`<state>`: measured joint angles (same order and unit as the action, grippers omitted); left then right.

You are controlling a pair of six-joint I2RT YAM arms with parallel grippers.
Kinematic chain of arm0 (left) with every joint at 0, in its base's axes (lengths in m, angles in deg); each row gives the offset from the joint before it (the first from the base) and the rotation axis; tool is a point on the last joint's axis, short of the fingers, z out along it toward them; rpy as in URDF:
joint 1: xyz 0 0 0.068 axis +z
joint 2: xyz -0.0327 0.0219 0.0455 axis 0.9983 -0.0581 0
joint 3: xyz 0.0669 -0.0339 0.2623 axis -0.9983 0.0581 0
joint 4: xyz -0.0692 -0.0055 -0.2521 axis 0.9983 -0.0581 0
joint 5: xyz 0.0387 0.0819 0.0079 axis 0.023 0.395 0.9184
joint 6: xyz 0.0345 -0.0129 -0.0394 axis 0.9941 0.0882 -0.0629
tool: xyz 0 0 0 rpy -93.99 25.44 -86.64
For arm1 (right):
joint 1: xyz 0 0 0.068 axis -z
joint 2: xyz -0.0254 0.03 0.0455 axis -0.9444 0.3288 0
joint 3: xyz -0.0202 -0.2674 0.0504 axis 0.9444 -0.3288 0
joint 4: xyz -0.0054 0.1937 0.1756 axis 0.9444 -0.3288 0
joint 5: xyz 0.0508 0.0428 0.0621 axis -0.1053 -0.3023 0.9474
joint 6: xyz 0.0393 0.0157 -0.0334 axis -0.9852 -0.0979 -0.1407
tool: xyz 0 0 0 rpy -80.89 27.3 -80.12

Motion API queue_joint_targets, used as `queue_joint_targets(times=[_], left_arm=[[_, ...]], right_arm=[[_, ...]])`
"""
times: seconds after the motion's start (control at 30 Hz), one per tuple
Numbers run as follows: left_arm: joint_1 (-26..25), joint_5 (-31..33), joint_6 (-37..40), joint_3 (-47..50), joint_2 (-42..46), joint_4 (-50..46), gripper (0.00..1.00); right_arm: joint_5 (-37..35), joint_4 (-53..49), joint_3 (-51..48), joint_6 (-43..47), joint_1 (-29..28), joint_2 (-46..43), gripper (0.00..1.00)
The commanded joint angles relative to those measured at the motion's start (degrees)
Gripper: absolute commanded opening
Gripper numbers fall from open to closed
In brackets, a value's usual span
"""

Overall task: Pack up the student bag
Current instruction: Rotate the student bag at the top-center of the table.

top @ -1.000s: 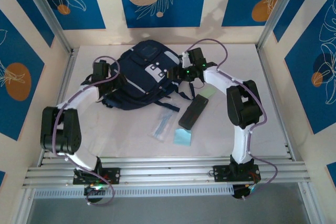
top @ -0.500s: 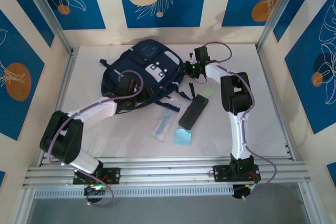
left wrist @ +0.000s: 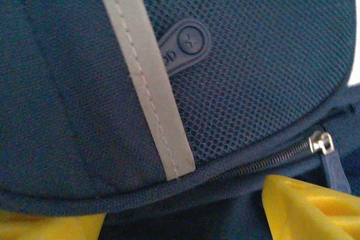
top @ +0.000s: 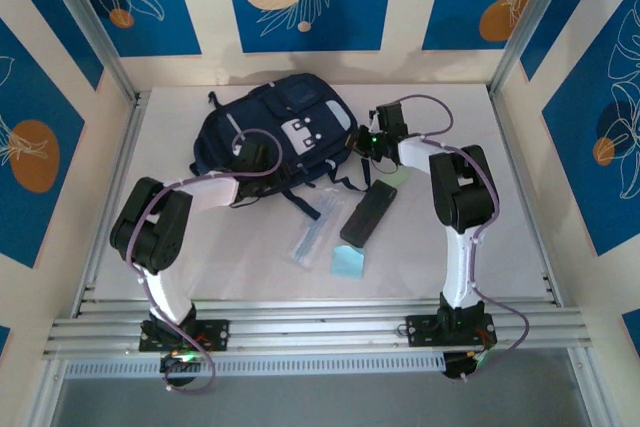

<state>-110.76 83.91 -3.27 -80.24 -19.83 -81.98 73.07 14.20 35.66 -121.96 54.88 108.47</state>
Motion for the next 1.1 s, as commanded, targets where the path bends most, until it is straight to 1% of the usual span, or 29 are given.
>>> queue_joint_targets(times=[0.0,0.17,0.3,0.37,0.5,0.6,0.7,0.87,1.0,1.07], left_arm=[[1.3,1.7,7.4,-4.3,-1.5,-1.7,0.73],[0.1,0.0,12.0,-10.5,0.4,-15.8,0.73],[-3.3,2.9,14.3,-13.5,1.6,-23.2,0.71],[-4.7,4.8,15.2,-15.3,1.0,-26.0,0.66],[-5.3,6.4,16.1,-18.2,-1.8,-29.3,0.58],[-5.6,6.3,16.6,-20.6,-4.0,-30.3,0.56],[-5.8,7.3,17.3,-23.8,-6.9,-32.1,0.52],[-5.7,10.9,18.4,-28.3,-11.0,-35.6,0.41],[-5.8,13.2,18.7,-28.6,-12.5,-37.5,0.36],[-5.8,13.6,18.6,-28.2,-13.0,-38.3,0.35]], right_arm=[[5.0,-1.1,-4.2,-4.3,-5.9,-3.1,0.00],[-1.6,1.3,-7.6,-6.8,-8.9,-4.5,0.00],[-3.0,3.7,-9.2,-8.3,-9.4,-5.0,0.00],[-3.0,4.2,-9.5,-8.5,-9.5,-5.0,0.00],[-2.8,4.7,-9.7,-8.5,-10.1,-5.1,0.00],[-2.9,4.7,-9.4,-8.4,-10.7,-4.7,0.00],[-2.5,5.3,-9.1,-8.5,-11.1,-4.2,0.00],[-2.1,5.3,-8.9,-8.3,-11.3,-3.8,0.00],[-2.1,5.4,-8.9,-8.2,-11.2,-3.7,0.00],[-2.1,5.4,-8.9,-8.2,-11.2,-3.5,0.00]])
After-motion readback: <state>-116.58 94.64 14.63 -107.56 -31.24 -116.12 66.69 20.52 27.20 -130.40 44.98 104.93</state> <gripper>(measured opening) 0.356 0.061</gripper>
